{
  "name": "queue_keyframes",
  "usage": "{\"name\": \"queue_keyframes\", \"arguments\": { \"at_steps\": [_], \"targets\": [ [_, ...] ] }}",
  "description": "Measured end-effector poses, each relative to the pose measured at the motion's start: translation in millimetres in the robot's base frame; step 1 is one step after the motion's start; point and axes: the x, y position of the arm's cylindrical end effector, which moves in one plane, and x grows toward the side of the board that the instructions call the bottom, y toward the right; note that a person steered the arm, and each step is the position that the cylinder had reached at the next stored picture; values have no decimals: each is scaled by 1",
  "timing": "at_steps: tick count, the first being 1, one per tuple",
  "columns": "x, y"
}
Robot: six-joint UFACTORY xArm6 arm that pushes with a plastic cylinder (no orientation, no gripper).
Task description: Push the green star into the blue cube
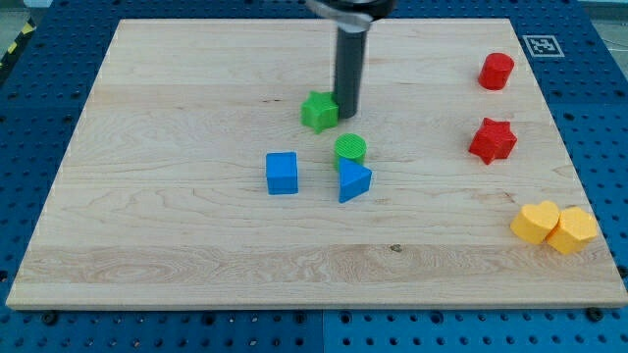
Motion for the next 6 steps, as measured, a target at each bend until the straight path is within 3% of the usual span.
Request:
{"name": "queue_keyframes", "arguments": {
  "at_steps": [1,3,4,6],
  "targets": [
    [18,-26],
    [-34,-26],
    [-26,-59],
    [33,-61]
  ]
}}
